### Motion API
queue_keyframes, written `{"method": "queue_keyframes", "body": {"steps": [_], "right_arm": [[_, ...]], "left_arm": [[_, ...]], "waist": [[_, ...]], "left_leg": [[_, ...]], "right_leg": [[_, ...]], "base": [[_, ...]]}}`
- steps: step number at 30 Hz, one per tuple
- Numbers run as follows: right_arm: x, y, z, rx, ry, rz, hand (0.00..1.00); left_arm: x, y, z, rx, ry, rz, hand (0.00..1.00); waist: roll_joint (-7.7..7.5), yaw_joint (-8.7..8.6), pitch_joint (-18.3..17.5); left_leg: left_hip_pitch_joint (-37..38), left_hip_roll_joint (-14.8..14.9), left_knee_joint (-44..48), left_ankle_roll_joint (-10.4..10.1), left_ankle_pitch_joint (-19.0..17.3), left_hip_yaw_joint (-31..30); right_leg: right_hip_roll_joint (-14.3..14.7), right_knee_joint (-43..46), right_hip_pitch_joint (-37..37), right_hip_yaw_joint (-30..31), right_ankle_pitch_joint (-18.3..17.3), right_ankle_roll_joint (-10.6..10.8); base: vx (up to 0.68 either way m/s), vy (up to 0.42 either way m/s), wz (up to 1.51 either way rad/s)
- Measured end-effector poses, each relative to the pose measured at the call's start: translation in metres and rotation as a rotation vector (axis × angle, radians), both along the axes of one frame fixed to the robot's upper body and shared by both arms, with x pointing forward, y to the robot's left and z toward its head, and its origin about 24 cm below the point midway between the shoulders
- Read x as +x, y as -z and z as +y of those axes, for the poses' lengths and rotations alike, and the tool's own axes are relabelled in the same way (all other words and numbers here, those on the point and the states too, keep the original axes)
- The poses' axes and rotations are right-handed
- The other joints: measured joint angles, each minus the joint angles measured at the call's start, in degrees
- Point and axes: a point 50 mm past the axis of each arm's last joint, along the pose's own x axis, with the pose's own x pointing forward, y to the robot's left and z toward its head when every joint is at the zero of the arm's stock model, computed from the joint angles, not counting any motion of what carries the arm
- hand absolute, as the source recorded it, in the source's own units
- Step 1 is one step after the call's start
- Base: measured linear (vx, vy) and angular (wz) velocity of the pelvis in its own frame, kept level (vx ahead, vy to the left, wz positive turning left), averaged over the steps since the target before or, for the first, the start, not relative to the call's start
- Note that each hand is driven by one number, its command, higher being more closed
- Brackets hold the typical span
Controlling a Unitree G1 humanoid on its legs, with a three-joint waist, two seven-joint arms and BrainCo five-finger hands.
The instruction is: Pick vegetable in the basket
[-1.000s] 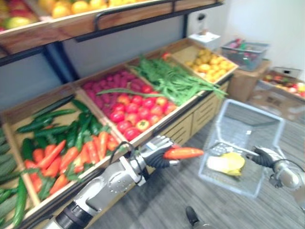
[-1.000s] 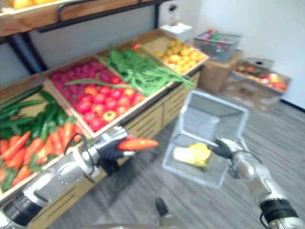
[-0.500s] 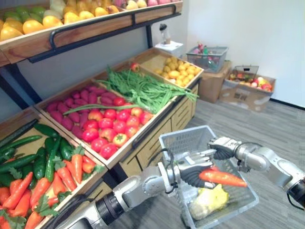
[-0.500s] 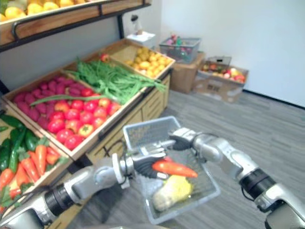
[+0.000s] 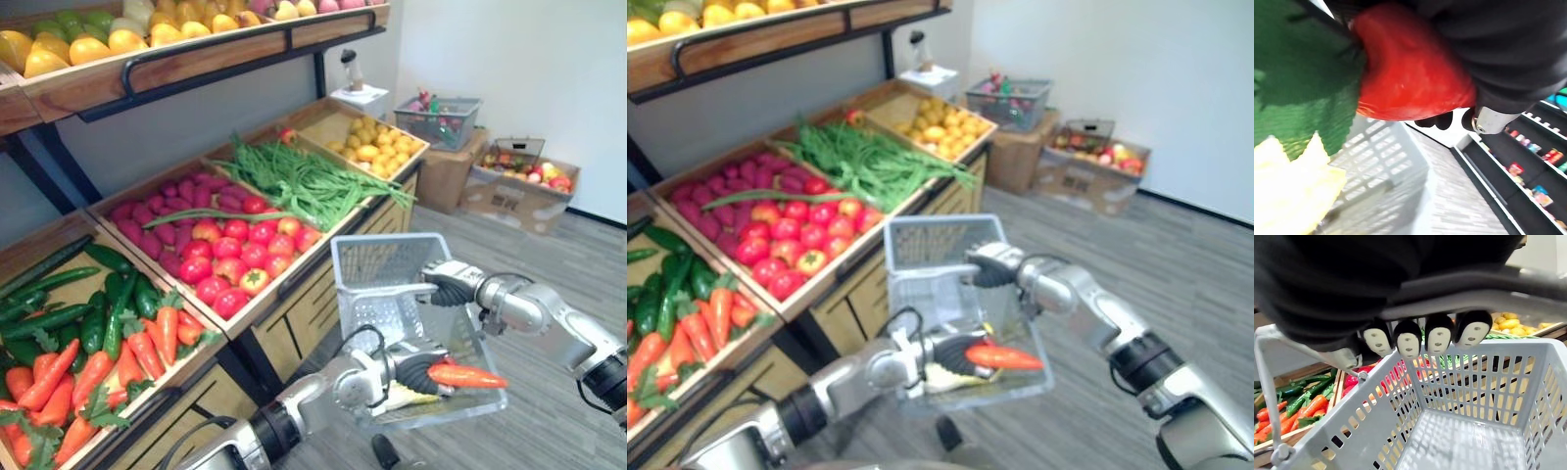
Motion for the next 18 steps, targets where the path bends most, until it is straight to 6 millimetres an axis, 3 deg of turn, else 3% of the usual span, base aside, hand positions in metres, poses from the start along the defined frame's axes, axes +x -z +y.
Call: {"method": "queue_keyframes", "body": {"steps": [3, 9, 10, 18], "right_arm": [[0.001, -0.001, 0.005, 0.034, 0.001, 0.002, 1.00], [0.004, 0.002, 0.008, 0.053, 0.018, 0.027, 1.00], [0.004, 0.001, 0.008, 0.055, 0.017, 0.030, 1.00], [0.010, 0.001, 0.003, 0.122, 0.065, 0.046, 1.00]], "left_arm": [[0.011, 0.013, 0.003, 0.063, -0.087, 0.008, 1.00], [0.030, 0.034, 0.014, 0.235, -0.192, -0.011, 1.00], [0.033, 0.035, 0.016, 0.251, -0.210, -0.009, 0.00], [0.044, 0.052, 0.024, 0.357, -0.283, 0.035, 0.00]], "waist": [[-0.84, -0.09, 0.1], [-1.09, -0.45, 0.2], [-1.13, -0.66, 0.2], [-1.31, -1.63, 1.2]], "left_leg": [[-0.3, 0.1, 0.0, 0.0, 0.0, 0.0], [-0.4, 0.0, -0.5, 0.1, 0.1, 0.4], [-0.4, -0.2, -0.9, 0.1, 0.1, 0.4], [1.0, -2.7, -4.3, 0.1, 1.1, 1.8]], "right_leg": [[0.0, -0.2, -0.3, -0.1, 0.0, -0.1], [0.1, -0.3, -0.7, -0.2, 0.4, 0.1], [0.0, -0.4, -0.7, -0.2, 0.4, 0.1], [-0.2, -0.9, -0.7, 1.6, 0.5, 0.2]], "base": [[0.00, 0.000, 0.00], [0.02, 0.007, -0.01], [0.00, 0.000, 0.00], [0.01, 0.010, -0.10]]}}
